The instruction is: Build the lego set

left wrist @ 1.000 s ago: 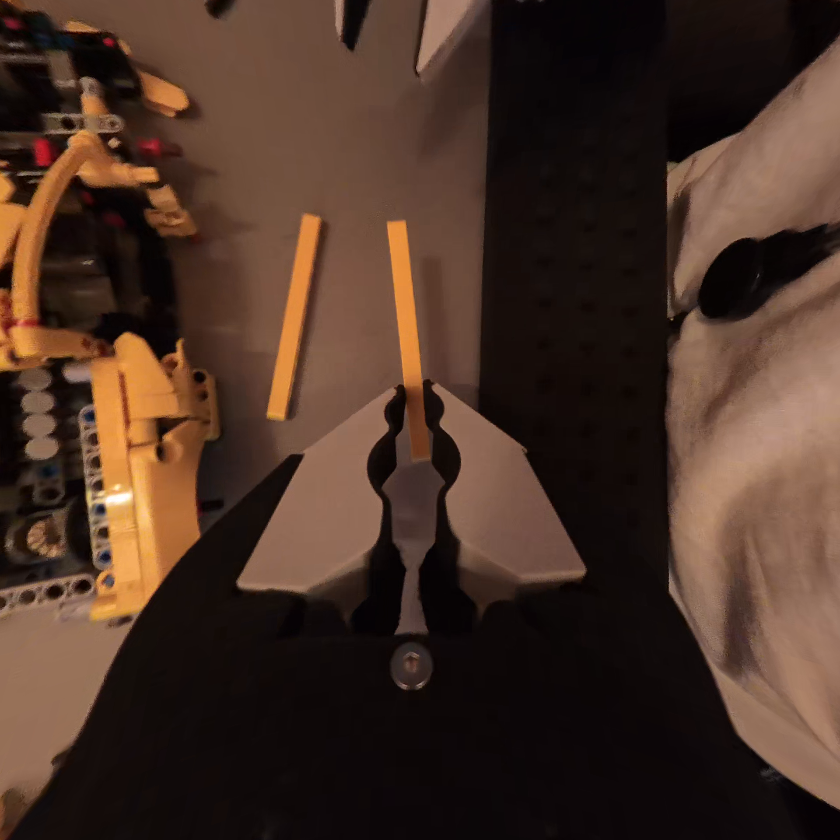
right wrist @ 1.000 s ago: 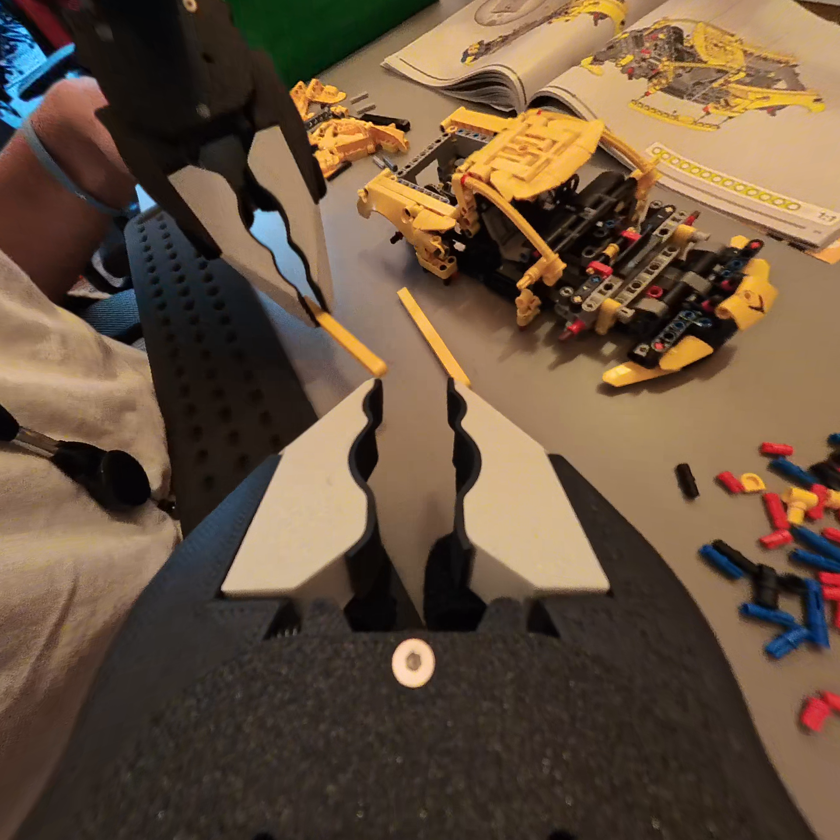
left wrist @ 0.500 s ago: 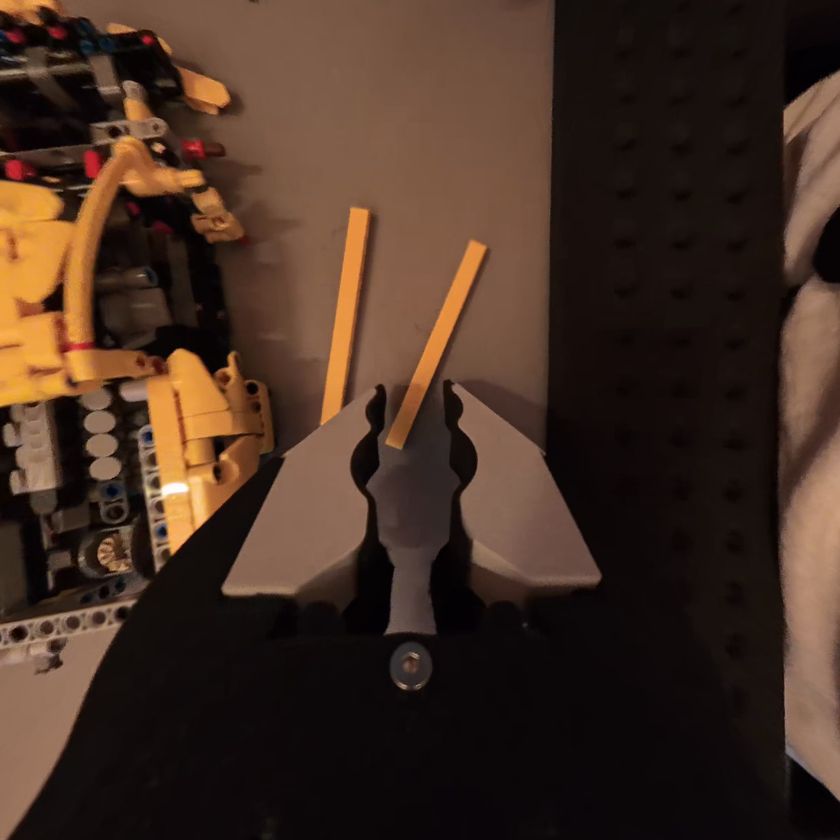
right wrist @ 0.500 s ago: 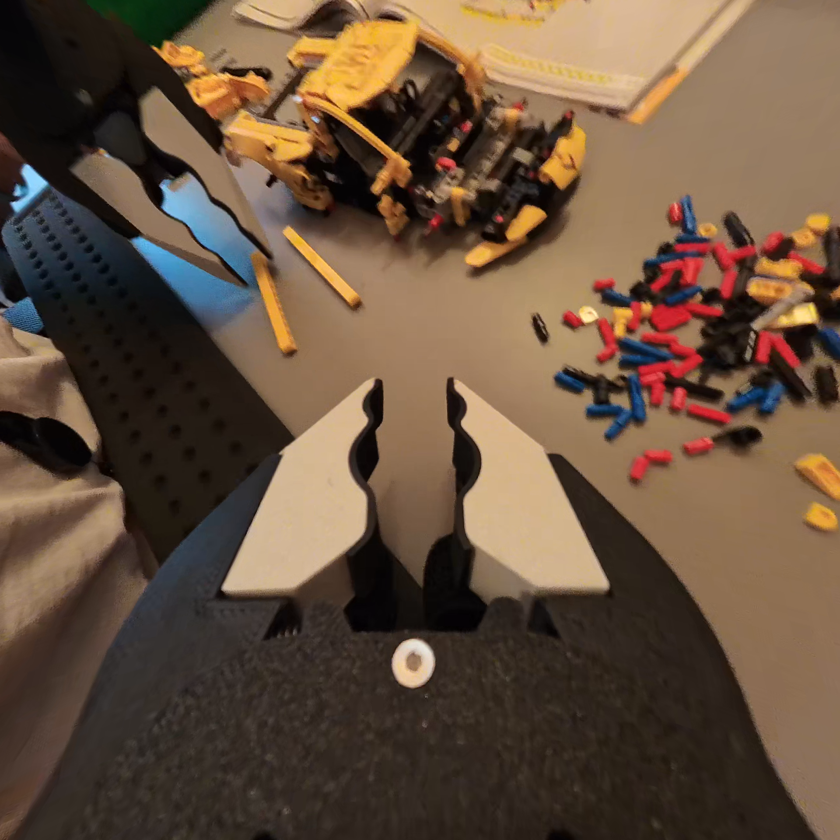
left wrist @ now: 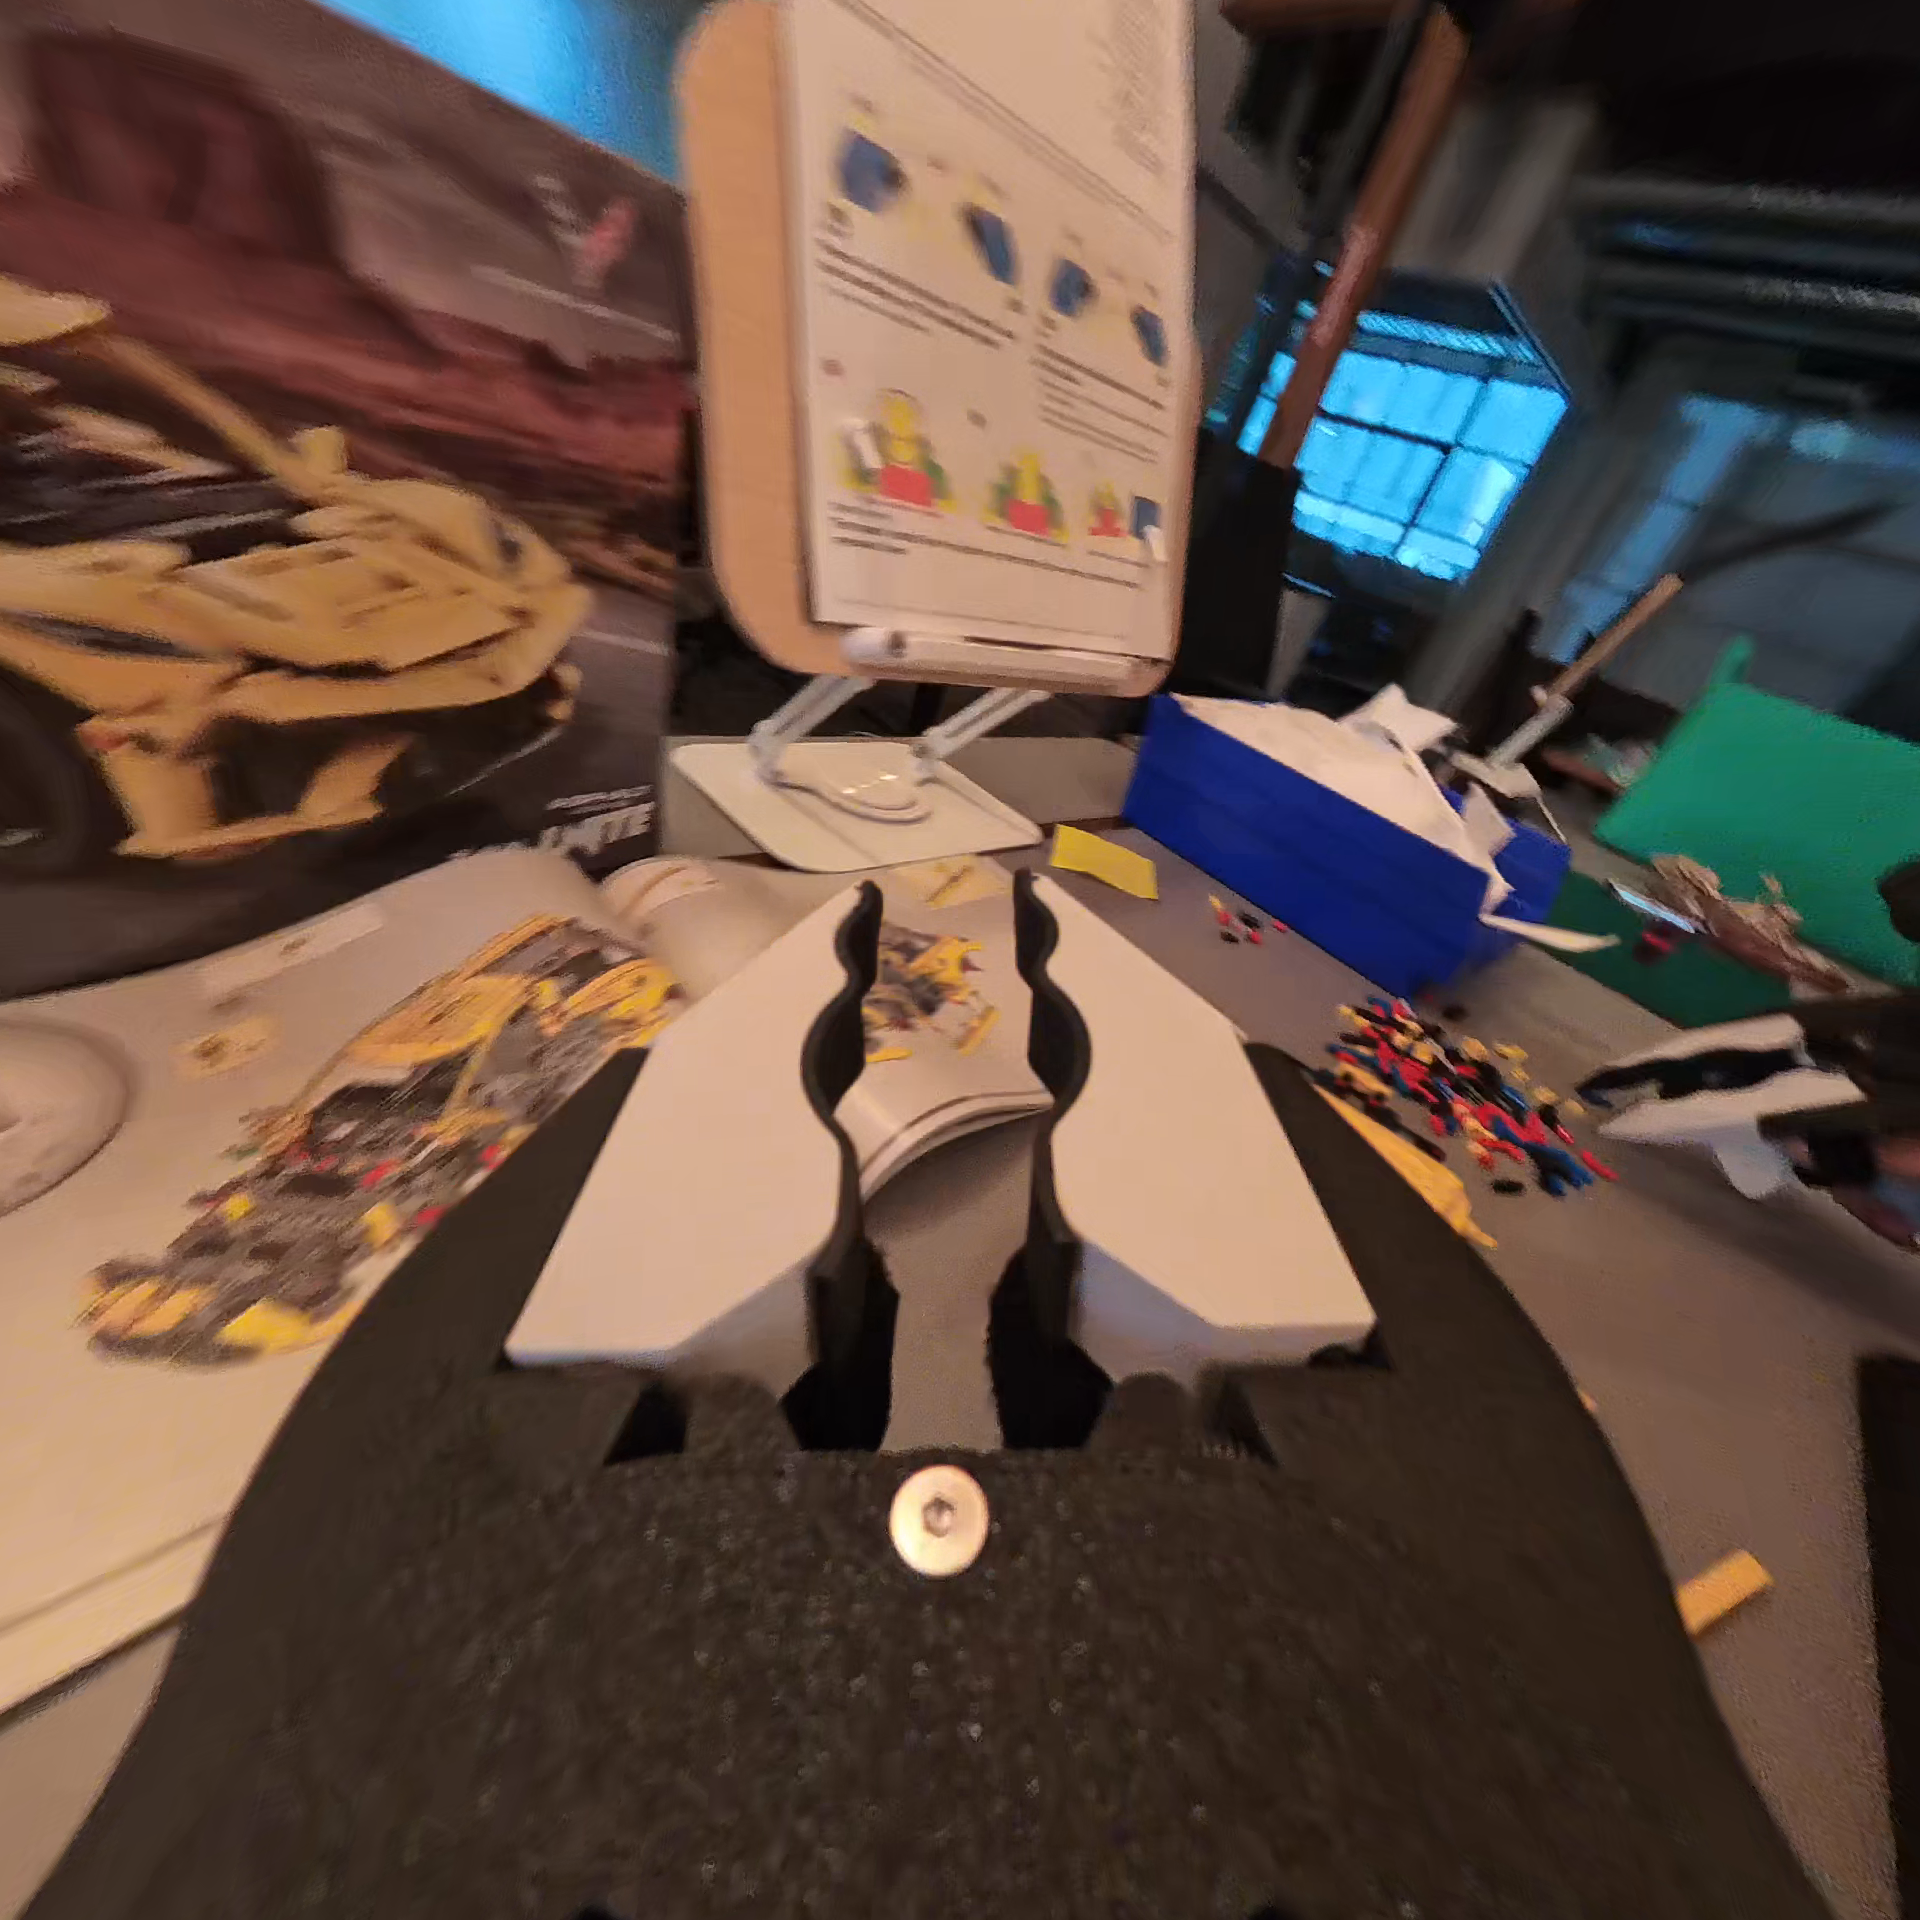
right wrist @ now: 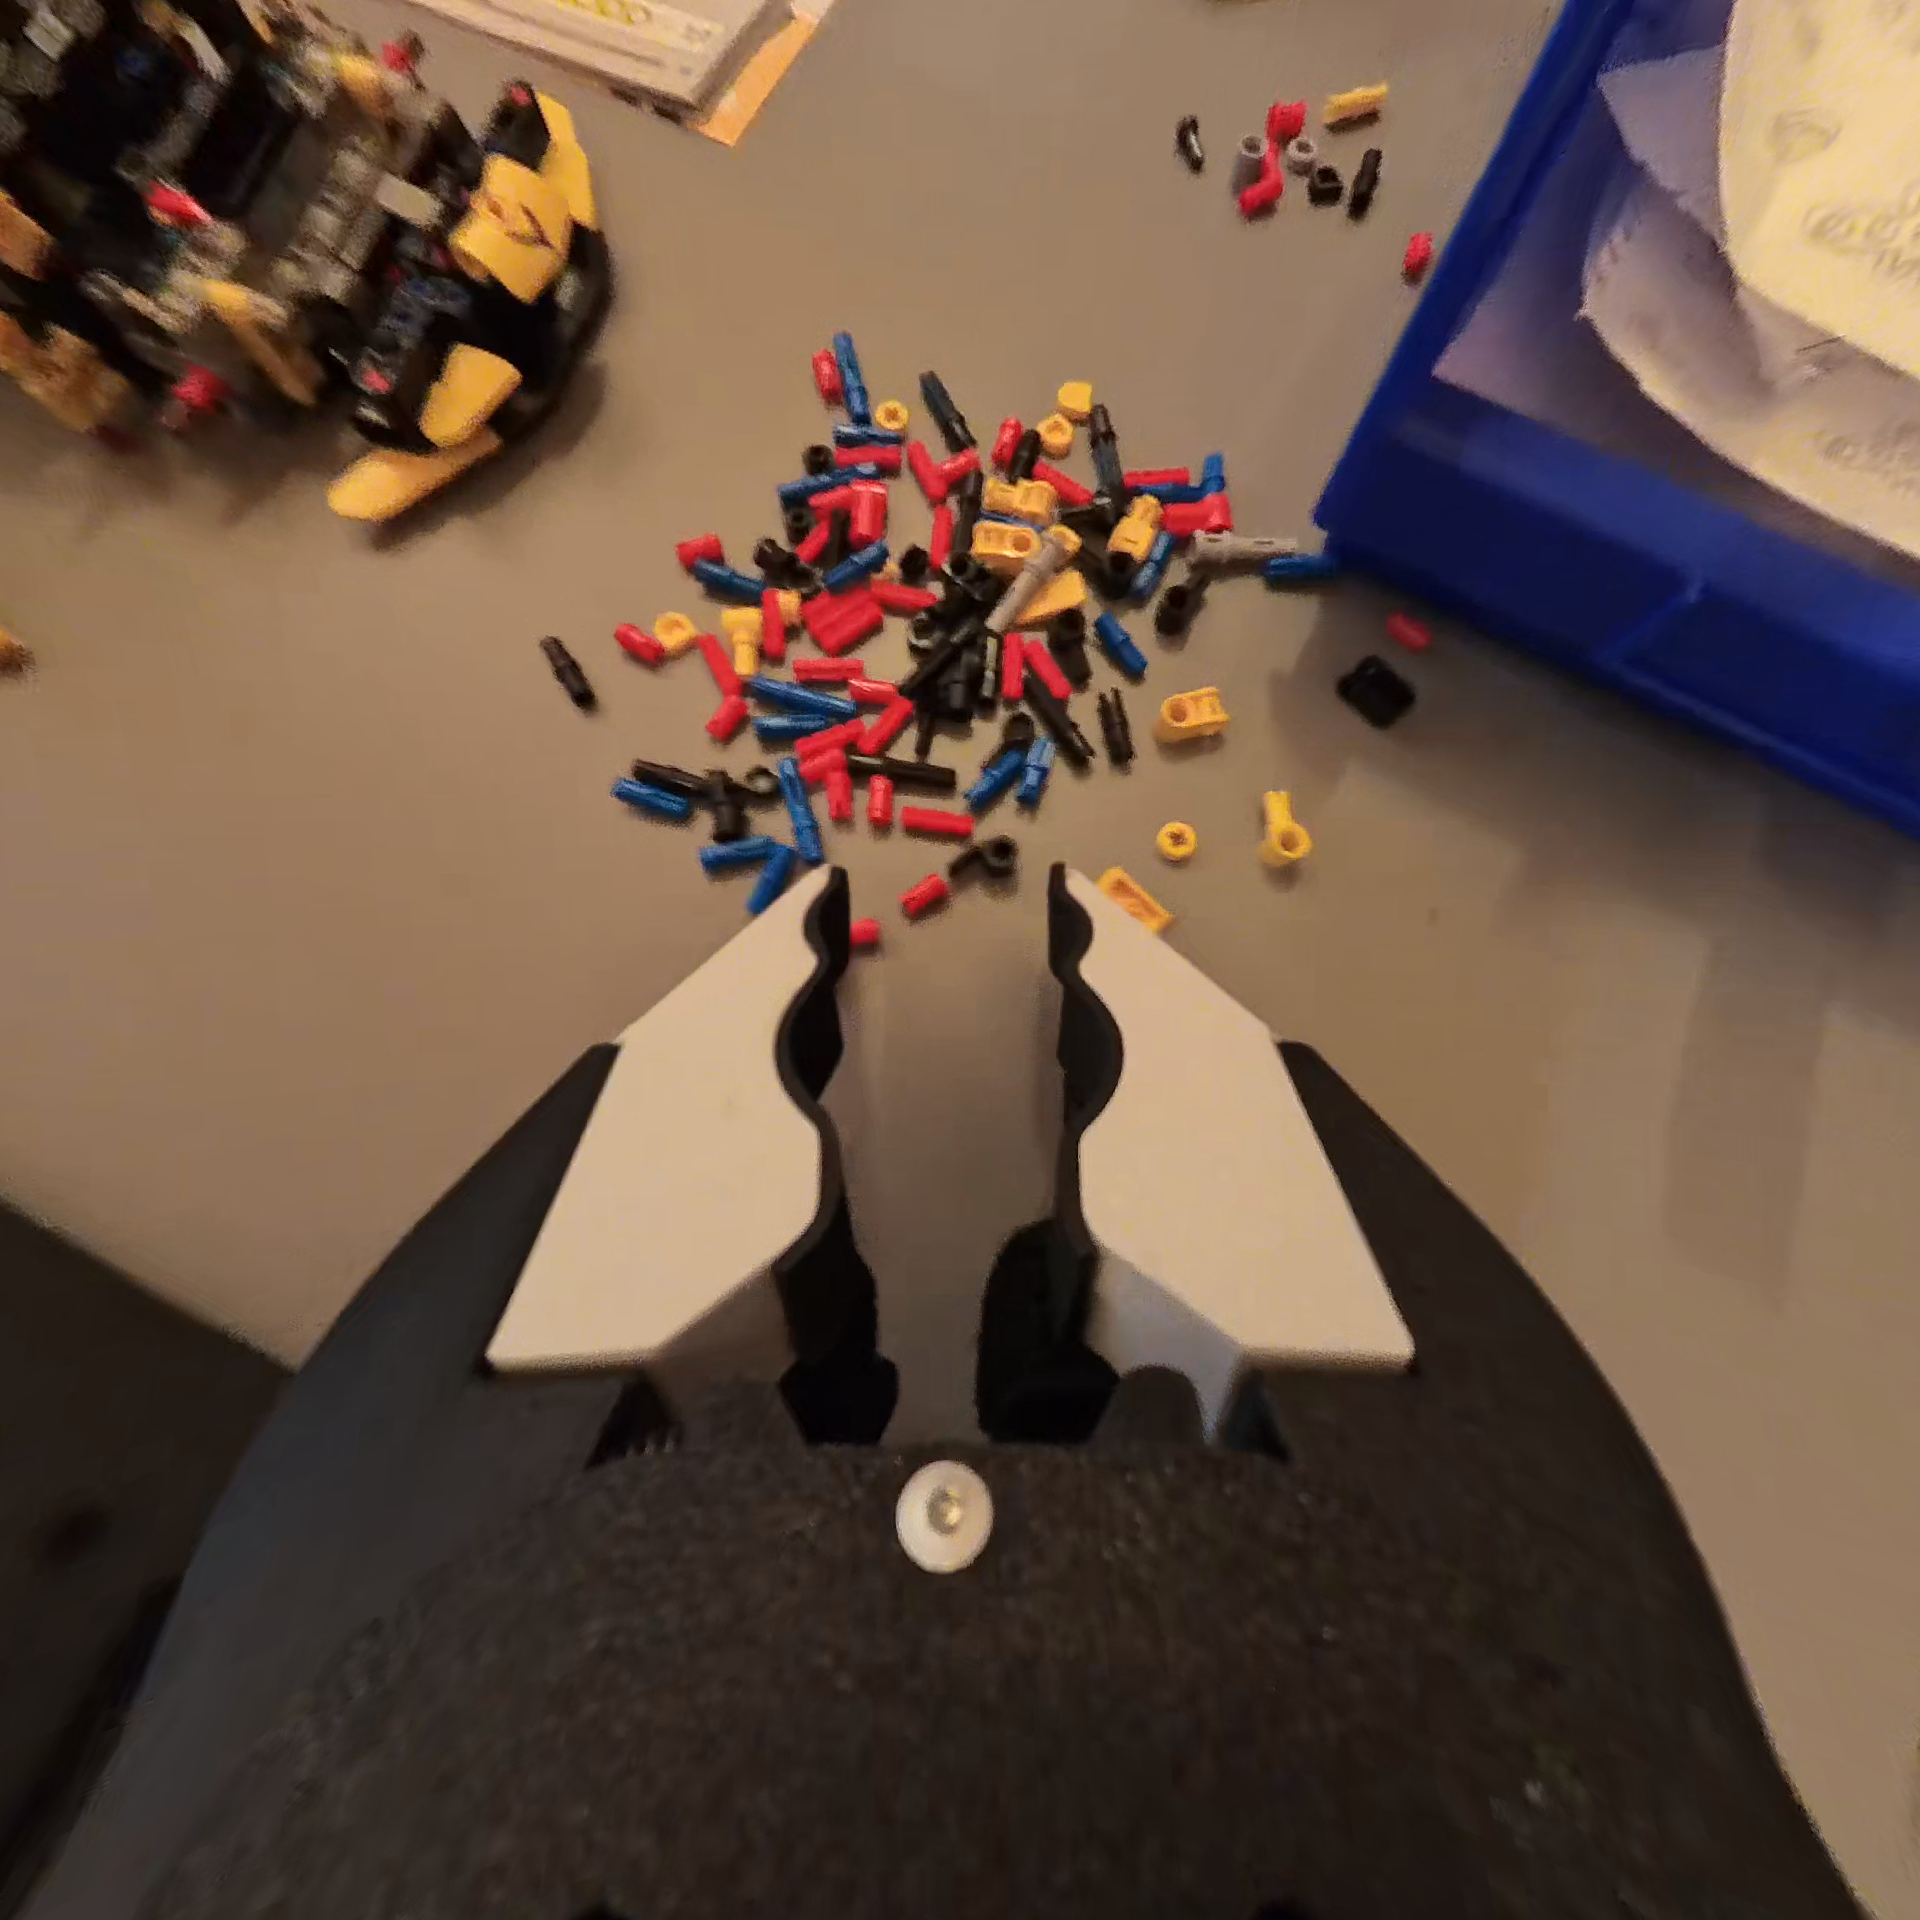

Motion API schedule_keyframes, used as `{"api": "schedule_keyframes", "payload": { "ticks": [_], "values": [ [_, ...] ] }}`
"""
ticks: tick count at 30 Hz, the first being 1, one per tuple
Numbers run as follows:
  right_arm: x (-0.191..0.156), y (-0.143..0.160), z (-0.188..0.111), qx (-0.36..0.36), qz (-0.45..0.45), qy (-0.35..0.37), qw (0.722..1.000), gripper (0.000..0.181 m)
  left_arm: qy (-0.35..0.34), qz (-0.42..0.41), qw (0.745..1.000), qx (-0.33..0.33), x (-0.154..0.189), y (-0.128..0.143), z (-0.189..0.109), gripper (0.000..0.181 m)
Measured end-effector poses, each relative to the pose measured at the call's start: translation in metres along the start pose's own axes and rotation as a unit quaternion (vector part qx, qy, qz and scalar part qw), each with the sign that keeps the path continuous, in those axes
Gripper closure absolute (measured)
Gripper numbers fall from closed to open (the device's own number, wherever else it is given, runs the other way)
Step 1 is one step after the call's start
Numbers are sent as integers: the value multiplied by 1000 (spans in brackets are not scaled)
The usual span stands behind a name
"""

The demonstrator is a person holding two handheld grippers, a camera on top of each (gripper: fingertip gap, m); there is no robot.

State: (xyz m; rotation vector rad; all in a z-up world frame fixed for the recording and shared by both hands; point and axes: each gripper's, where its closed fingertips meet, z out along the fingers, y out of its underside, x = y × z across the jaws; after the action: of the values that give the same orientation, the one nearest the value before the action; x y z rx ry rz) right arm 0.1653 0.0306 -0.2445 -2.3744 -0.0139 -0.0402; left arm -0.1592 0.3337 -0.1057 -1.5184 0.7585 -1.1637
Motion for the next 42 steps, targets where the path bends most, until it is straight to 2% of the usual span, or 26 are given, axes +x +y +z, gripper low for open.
{"api": "schedule_keyframes", "payload": {
  "ticks": [3,6,12,14,19,22,25,27,31,35,39,41,42],
  "values": [
    [26,14,-4,-41,-30,48,998,152,-13,-45,999,7,-25,6,-16,156],
    [34,16,0,-42,-25,21,999,152,-27,-55,998,-4,-40,17,-24,156],
    [31,11,15,-27,-44,-36,998,156,-12,-46,999,-19,-37,21,-12,156],
    [35,11,16,-23,-35,-33,999,169,-13,-33,999,-30,-34,26,-9,156],
    [31,6,10,-25,-55,-20,998,174,-14,-23,998,-48,-32,34,-6,156],
    [-7,-26,-3,15,-68,-67,995,174,-9,-26,999,-46,-31,33,-5,156],
    [-87,-49,-9,32,-108,-170,979,174,-8,-26,998,-54,-30,37,-4,156],
    [-136,-48,-2,20,-129,-218,967,174,-10,-19,998,-61,-29,39,-3,156],
    [-201,-32,20,-19,-143,-256,956,174,-21,3,997,-72,-28,42,-3,156],
    [-216,-18,33,-40,-166,-238,956,173,-20,-4,997,-68,-28,41,-3,156],
    [-218,-19,32,-28,-165,-226,960,173,-21,-1,997,-70,-28,41,-3,156],
    [-206,-26,29,-8,-163,-208,964,158,-24,8,997,-75,-27,42,-3,156],
    [-189,-35,27,13,-161,-184,970,160,-26,14,997,-77,-27,42,-3,156]
  ]
}}
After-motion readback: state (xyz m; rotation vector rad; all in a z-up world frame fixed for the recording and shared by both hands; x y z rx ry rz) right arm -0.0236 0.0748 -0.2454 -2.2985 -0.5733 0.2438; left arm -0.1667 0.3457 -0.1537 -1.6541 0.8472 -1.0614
